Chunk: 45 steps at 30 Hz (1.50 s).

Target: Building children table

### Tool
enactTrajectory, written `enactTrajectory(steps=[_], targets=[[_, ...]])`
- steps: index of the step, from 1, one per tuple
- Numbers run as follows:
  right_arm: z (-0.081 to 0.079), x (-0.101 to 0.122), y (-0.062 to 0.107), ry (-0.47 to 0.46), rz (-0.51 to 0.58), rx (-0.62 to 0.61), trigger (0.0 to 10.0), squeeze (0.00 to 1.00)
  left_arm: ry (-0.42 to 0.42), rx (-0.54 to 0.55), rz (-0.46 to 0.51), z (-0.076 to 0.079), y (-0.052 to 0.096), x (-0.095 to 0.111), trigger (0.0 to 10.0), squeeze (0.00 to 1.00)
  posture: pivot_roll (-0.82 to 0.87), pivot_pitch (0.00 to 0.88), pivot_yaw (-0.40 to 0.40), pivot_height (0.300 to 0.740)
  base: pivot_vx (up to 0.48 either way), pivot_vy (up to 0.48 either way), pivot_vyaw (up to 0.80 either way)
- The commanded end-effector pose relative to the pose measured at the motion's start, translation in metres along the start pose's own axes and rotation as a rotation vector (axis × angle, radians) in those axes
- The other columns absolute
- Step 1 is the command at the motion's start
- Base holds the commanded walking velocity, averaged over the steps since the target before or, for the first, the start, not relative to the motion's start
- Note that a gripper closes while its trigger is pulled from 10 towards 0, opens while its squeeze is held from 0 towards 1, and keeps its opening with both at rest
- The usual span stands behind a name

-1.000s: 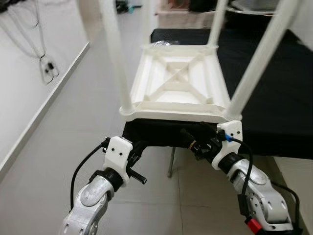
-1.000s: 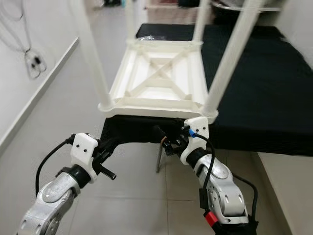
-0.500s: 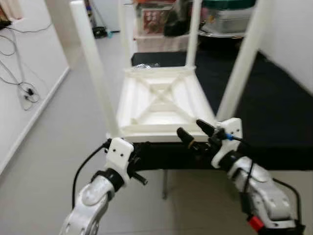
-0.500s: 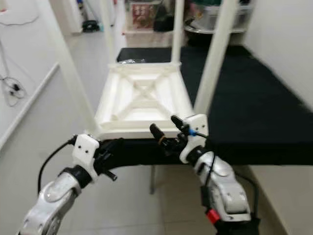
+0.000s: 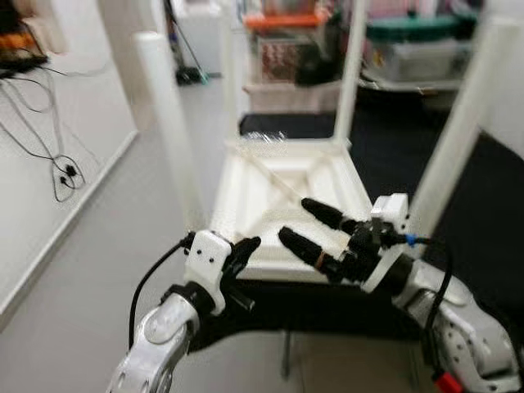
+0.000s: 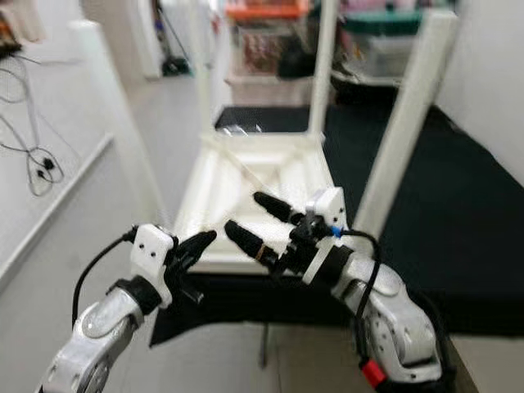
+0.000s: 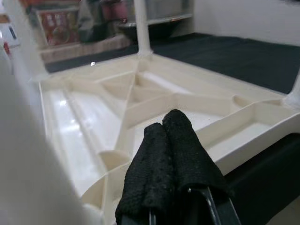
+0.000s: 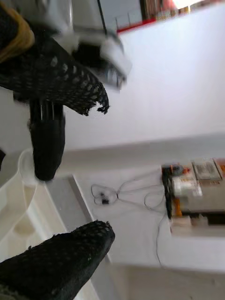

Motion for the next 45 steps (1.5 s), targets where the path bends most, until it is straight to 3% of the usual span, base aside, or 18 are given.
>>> enactTrajectory(steps=[1,7,11,15,18,21,24,28,31,33,37,40,45], targets=[[0.002,0.002,0.006,-0.006,-0.007,-0.002,10.0,0.00,0.031,-0.008,0.011,0.003,-0.002,0.002,10.0,0.00,-0.04,0.000,0.001,0.740,0.000,0.000,0.00],[0.001,0.007,0.006,0.001,-0.002,0.005,10.0,0.00,-0.003,-0.049,0.014,0.010,-0.002,0.001,10.0,0.00,-0.04,0.004,0.001,0.740,0.000,-0.292,0.00],[0.000,0.020,0.007,0.021,0.018,0.027,10.0,0.00,0.028,-0.050,0.032,0.012,-0.003,0.005,10.0,0.00,-0.04,0.007,0.000,0.740,0.000,-0.440,0.00],[-0.004,0.041,0.006,0.060,0.061,0.057,10.0,0.00,0.041,-0.051,0.037,0.013,-0.004,0.005,10.0,0.00,-0.04,0.011,0.004,0.740,0.000,-0.430,0.00],[-0.015,0.073,0.000,0.143,0.126,0.093,10.0,0.00,0.002,-0.020,0.033,0.008,-0.005,0.004,10.0,0.00,-0.04,0.015,0.008,0.740,0.000,0.000,0.00],[-0.019,0.091,-0.005,0.203,0.161,0.095,10.0,0.00,0.000,-0.010,0.031,0.006,-0.005,0.003,10.0,0.00,-0.04,0.015,0.008,0.740,0.000,0.000,0.00],[-0.017,0.131,-0.010,0.335,0.257,0.006,10.0,0.00,-0.006,-0.005,0.026,0.005,-0.005,0.002,10.0,0.00,-0.05,0.019,0.005,0.740,0.000,0.000,0.00],[-0.011,0.155,-0.011,0.386,0.316,-0.074,10.0,0.00,-0.006,0.003,0.022,0.004,-0.005,0.000,10.0,0.00,-0.05,0.019,0.005,0.740,0.000,0.000,0.00],[-0.010,0.158,-0.012,0.391,0.321,-0.092,10.0,0.00,-0.005,0.005,0.022,0.004,-0.005,0.000,10.0,0.00,-0.05,0.019,0.005,0.740,0.000,0.000,0.00],[-0.010,0.184,-0.008,0.440,0.405,-0.136,10.0,0.00,-0.008,0.041,0.018,-0.002,-0.005,-0.001,10.0,0.00,-0.05,0.022,0.000,0.740,0.000,0.000,0.00],[-0.008,0.206,-0.003,0.479,0.479,-0.204,10.0,0.00,-0.012,0.064,0.017,-0.006,-0.004,-0.002,10.0,0.00,-0.04,0.024,-0.003,0.740,0.000,0.000,0.00],[-0.001,0.232,0.004,0.534,0.550,-0.335,10.0,0.00,-0.012,0.077,0.019,-0.008,-0.003,-0.002,10.0,0.00,-0.05,0.024,-0.005,0.740,0.000,0.000,0.00],[0.019,0.237,0.015,0.551,0.566,-0.491,10.0,0.00,-0.011,0.078,0.019,-0.007,-0.004,-0.002,10.0,0.00,-0.05,0.025,-0.004,0.740,0.000,0.000,0.00]])
Point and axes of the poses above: a point about 5 cm out from each wrist's last joint towards the gripper, its own y axis pointing back from the gripper into the wrist, its own x axis along the axis of the wrist's last joint, z = x × y, the point moved 5 cm from there along -y, pointing out of the wrist towards the gripper, and after that the axes turned 14 degrees about -y, right-handed, at the moved point
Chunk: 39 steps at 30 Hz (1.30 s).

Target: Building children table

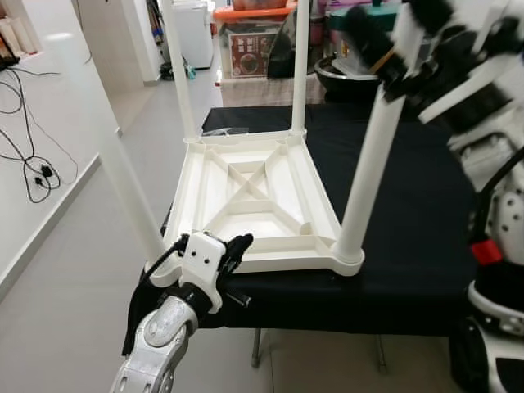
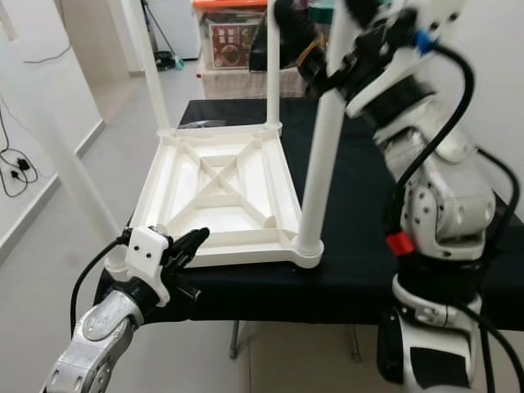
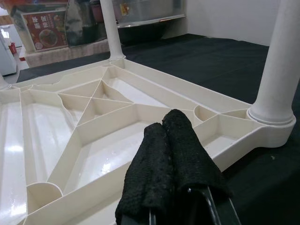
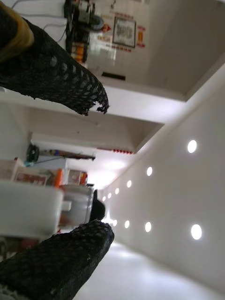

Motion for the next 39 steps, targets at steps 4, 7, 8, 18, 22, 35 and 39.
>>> enactTrajectory(steps=[4,7,8,18,22,35,39], targets=[[0.018,-0.014,0.005,0.032,-0.039,-0.115,10.0,0.00,0.000,0.007,-0.017,-0.001,0.001,-0.005,10.0,0.00,-0.05,0.024,-0.004,0.740,0.000,0.000,0.00],[0.024,-0.016,0.005,0.025,-0.035,-0.146,10.0,0.00,0.003,0.007,-0.016,0.000,0.001,-0.005,10.0,0.00,-0.05,0.025,-0.004,0.740,0.000,0.000,0.00],[0.026,-0.015,0.005,0.030,-0.033,-0.156,10.0,0.00,0.003,0.007,-0.016,0.000,0.001,-0.005,10.0,0.00,-0.05,0.025,-0.008,0.740,0.000,0.000,0.00],[0.018,-0.033,0.006,-0.040,-0.119,-0.109,10.0,0.00,0.000,0.012,-0.017,-0.001,0.002,-0.005,10.0,0.00,-0.05,0.030,-0.008,0.740,0.000,0.000,0.00],[0.006,-0.045,0.012,-0.094,-0.241,-0.011,3.6,0.00,0.001,0.013,-0.016,-0.001,0.002,-0.005,10.0,0.00,-0.06,0.032,-0.006,0.740,0.000,0.000,0.00],[0.051,-0.065,0.023,-0.201,-0.326,-0.280,0.0,0.00,-0.001,0.019,-0.017,-0.003,0.003,-0.005,10.0,0.00,-0.05,0.036,-0.011,0.740,0.000,0.000,0.00],[0.081,-0.084,0.041,-0.254,-0.371,-0.478,0.0,0.00,-0.002,0.020,-0.018,-0.003,0.004,-0.005,10.0,0.00,-0.05,0.043,-0.011,0.740,0.000,0.000,0.00]])
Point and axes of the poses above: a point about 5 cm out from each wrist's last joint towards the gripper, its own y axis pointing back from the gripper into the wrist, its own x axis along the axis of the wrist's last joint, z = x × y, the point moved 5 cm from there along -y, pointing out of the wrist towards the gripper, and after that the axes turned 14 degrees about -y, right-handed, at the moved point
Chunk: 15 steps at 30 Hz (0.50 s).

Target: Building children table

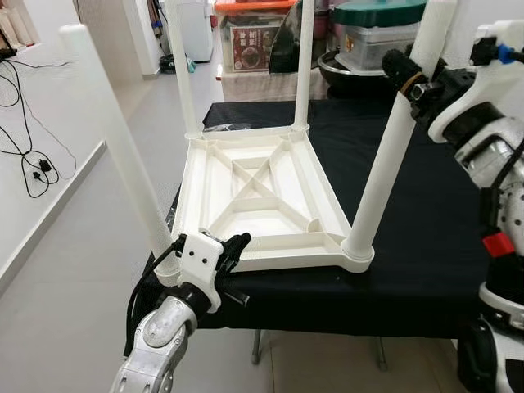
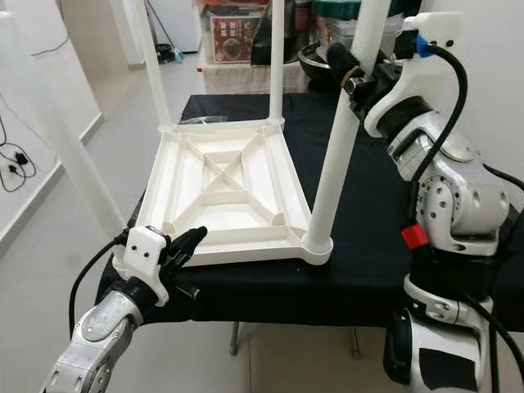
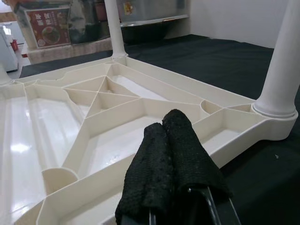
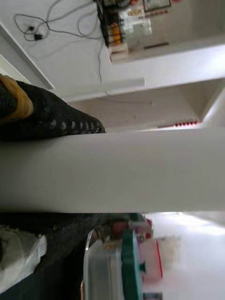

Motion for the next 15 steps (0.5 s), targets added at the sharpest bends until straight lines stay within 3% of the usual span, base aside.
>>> enactTrajectory(steps=[1,3,5,6,7,8,9,11,12,14,15], targets=[[0.044,-0.027,0.005,-0.083,-0.089,-0.218,0.0,0.00,-0.008,0.008,-0.016,-0.002,0.003,-0.004,10.0,0.00,-0.05,0.043,-0.011,0.740,0.000,0.000,0.00],[0.081,-0.045,0.016,-0.160,-0.121,-0.390,0.0,0.00,-0.008,0.009,-0.017,-0.002,0.004,-0.004,10.0,0.00,-0.04,0.044,-0.011,0.740,0.000,0.000,0.00],[0.089,-0.050,0.019,-0.177,-0.129,-0.430,0.0,0.00,-0.008,0.009,-0.017,-0.002,0.004,-0.004,10.0,0.00,-0.04,0.046,-0.012,0.740,0.000,0.000,0.00],[0.115,-0.066,0.031,-0.239,-0.142,-0.547,0.0,0.00,-0.008,0.009,-0.019,-0.002,0.005,-0.004,10.0,0.00,-0.03,0.056,-0.012,0.740,0.000,0.000,0.00],[0.115,-0.066,0.031,-0.239,-0.142,-0.547,0.0,0.00,-0.008,0.009,-0.019,-0.002,0.005,-0.004,10.0,0.00,-0.03,0.056,-0.012,0.740,0.000,0.000,0.00],[0.142,-0.088,0.047,-0.294,-0.172,-0.665,0.0,0.00,-0.010,0.008,-0.022,-0.002,0.007,-0.004,10.0,0.00,-0.01,0.066,-0.012,0.740,0.000,0.000,0.00],[0.142,-0.088,0.047,-0.294,-0.172,-0.665,0.0,0.00,-0.010,0.008,-0.022,-0.002,0.007,-0.004,10.0,0.00,-0.01,0.066,-0.012,0.740,0.000,0.000,0.00],[0.177,-0.120,0.075,-0.368,-0.218,-0.837,0.0,0.00,-0.012,0.008,-0.028,-0.002,0.012,-0.004,10.0,0.00,0.00,0.078,-0.009,0.740,0.000,0.000,0.00],[0.177,-0.120,0.075,-0.368,-0.218,-0.837,0.0,0.00,-0.012,0.008,-0.028,-0.002,0.012,-0.004,10.0,0.00,0.00,0.078,-0.009,0.740,0.000,0.000,0.00],[0.198,-0.143,0.094,-0.402,-0.252,-0.931,0.0,0.00,-0.017,0.007,-0.037,-0.003,0.016,-0.003,10.0,0.00,0.02,0.099,0.003,0.740,0.000,0.000,0.00],[0.198,-0.143,0.094,-0.402,-0.252,-0.931,0.0,0.00,-0.017,0.007,-0.037,-0.003,0.016,-0.003,10.0,0.00,0.02,0.099,0.003,0.740,0.000,0.000,0.00]])
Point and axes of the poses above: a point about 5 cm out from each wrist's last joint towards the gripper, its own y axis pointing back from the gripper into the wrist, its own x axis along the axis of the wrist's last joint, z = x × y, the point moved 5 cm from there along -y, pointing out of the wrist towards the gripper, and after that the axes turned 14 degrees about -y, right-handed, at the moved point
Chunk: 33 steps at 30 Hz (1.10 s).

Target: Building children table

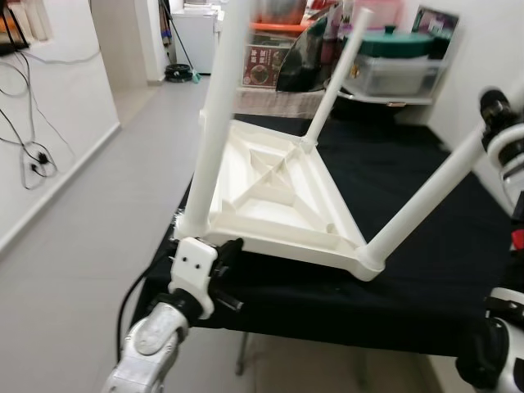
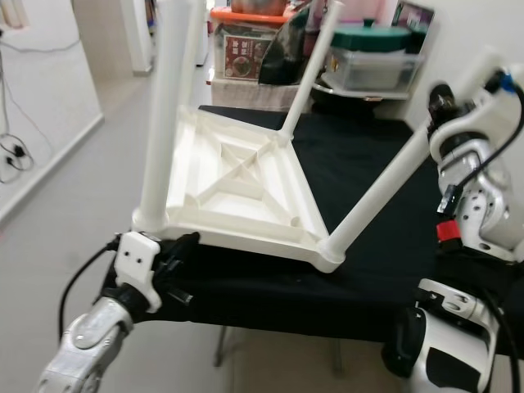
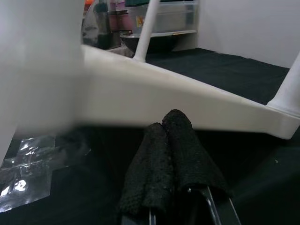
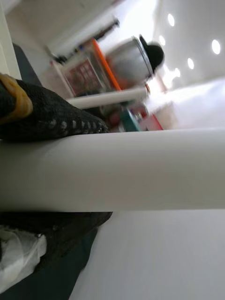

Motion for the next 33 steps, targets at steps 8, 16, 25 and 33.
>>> enactTrajectory(steps=[8,16,25,33], targets=[[0.144,-0.157,0.054,-0.009,-0.448,-0.520,0.0,0.00,-0.027,-0.021,-0.036,-0.006,0.016,0.002,10.0,0.00,0.07,0.146,0.048,0.740,0.000,0.000,0.00],[0.142,-0.219,0.084,-0.068,-0.597,-0.559,10.0,1.00,-0.045,-0.045,-0.068,-0.009,0.029,0.005,10.0,0.00,0.11,0.174,0.094,0.740,0.000,0.000,0.00],[0.116,-0.227,0.078,-0.252,-0.595,-0.412,10.0,1.00,-0.035,-0.085,-0.080,0.001,0.030,0.008,10.0,0.00,0.09,0.183,0.099,0.740,0.000,0.000,0.00],[0.149,-0.199,0.101,-0.267,-0.588,-0.388,10.0,1.00,-0.018,-0.085,-0.086,0.002,0.027,0.006,10.0,0.00,0.03,0.172,0.081,0.740,0.000,0.000,0.00]])
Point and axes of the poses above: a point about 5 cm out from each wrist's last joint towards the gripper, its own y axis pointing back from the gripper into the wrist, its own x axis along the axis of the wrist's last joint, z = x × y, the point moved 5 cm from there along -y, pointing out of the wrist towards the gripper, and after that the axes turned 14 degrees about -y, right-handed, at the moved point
